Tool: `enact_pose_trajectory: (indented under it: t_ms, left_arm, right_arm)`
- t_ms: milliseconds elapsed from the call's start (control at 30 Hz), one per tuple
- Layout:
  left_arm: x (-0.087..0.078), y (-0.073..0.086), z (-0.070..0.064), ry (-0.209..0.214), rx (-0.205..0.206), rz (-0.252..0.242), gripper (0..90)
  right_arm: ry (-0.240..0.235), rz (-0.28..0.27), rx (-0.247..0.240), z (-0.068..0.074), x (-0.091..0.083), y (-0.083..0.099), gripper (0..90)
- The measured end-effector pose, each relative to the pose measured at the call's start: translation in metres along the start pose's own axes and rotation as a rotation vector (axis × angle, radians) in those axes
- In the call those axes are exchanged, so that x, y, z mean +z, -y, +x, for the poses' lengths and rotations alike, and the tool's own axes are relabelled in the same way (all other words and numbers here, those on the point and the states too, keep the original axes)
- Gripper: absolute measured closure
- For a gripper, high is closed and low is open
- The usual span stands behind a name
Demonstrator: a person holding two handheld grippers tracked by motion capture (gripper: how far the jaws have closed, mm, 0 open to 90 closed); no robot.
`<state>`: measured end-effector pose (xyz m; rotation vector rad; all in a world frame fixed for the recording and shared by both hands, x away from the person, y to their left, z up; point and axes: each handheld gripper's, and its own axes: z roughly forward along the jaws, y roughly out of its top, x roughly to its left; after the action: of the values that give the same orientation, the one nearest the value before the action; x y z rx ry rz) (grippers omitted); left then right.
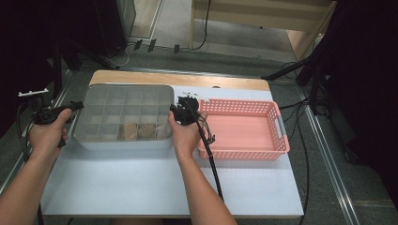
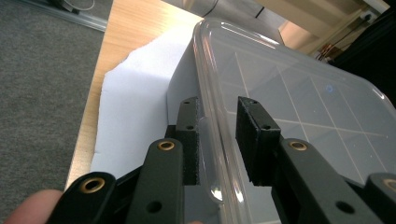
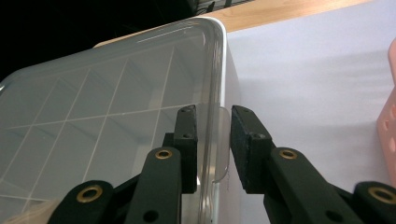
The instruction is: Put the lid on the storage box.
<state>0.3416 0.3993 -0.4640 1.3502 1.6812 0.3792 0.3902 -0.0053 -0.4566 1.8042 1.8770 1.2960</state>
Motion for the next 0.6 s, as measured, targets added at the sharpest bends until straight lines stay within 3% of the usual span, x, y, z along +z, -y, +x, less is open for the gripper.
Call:
enact_pose_trajectory:
  t_ms: [167,200,233,333,367,467,533,600]
  left_arm:
    - [0.002,0.002,-0.001,-0.011,0.009,-0.016,72.1]
    - [0.001,0.002,-0.001,-0.008,0.010,-0.013,72.0]
    - [0.001,0.002,-0.002,-0.009,0.012,-0.017,71.9]
    - [0.001,0.003,-0.002,-0.002,0.027,-0.012,69.8]
    - [0.002,0.004,-0.003,0.005,0.028,-0.008,67.4]
    - [0.000,0.006,-0.004,0.006,0.042,-0.003,61.8]
    - [-0.003,0.008,-0.003,0.009,0.050,-0.004,61.9]
    - [-0.006,0.010,-0.002,0.015,0.046,-0.008,62.6]
  right_arm:
    - [0.016,-0.009,-0.030,0.002,-0.002,0.000,74.2]
    - [0.020,-0.018,-0.041,0.002,-0.002,0.001,77.1]
    - [0.030,-0.032,-0.050,0.004,-0.004,0.001,87.9]
    - [-0.066,-0.012,-0.089,0.013,0.001,0.005,79.4]
    - [-0.068,-0.005,-0.093,0.016,0.001,0.007,75.6]
    - [-0.029,-0.042,-0.151,0.020,-0.001,0.010,73.0]
    - [-0.011,-0.057,-0.139,0.017,-0.006,0.009,67.7]
    - [0.040,-0.055,-0.123,0.012,-0.009,0.008,61.3]
